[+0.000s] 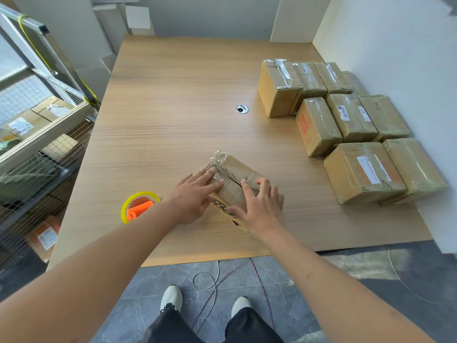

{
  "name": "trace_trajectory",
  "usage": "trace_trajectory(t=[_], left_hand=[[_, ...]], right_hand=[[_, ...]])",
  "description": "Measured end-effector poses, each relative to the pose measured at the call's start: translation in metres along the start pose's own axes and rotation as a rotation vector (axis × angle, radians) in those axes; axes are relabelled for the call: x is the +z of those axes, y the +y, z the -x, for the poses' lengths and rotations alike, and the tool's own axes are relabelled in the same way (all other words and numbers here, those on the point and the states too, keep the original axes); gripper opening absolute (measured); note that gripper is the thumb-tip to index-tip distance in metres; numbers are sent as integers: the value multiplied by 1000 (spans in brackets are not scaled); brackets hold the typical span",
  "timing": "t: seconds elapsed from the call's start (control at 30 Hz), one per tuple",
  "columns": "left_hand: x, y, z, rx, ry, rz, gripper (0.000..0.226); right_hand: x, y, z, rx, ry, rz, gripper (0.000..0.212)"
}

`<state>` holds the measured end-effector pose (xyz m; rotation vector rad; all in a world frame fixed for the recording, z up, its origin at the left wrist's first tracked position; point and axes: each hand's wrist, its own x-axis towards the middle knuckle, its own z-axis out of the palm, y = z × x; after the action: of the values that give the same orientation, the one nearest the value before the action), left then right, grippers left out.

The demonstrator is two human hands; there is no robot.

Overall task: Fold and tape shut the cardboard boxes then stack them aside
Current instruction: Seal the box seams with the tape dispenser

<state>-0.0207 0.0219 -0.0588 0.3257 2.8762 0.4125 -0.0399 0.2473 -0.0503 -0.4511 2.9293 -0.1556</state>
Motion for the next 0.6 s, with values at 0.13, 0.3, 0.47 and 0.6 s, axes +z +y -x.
trace_trajectory(t=[0.13, 0.3, 0.47, 0.6], left_hand=[[-3, -3, 13, 27, 100, -5, 52], [-4, -9, 19, 164, 190, 75, 35], [-3, -19, 2, 230, 255, 159, 23], [-3, -25, -8, 271, 248, 232, 21]], right_hand=[[-7, 1, -13, -78, 7, -23, 54], [-23, -3, -37, -45, 71, -210, 44], [-10, -12, -52, -152, -95, -321, 52], [-2, -2, -52, -221, -242, -349, 85]])
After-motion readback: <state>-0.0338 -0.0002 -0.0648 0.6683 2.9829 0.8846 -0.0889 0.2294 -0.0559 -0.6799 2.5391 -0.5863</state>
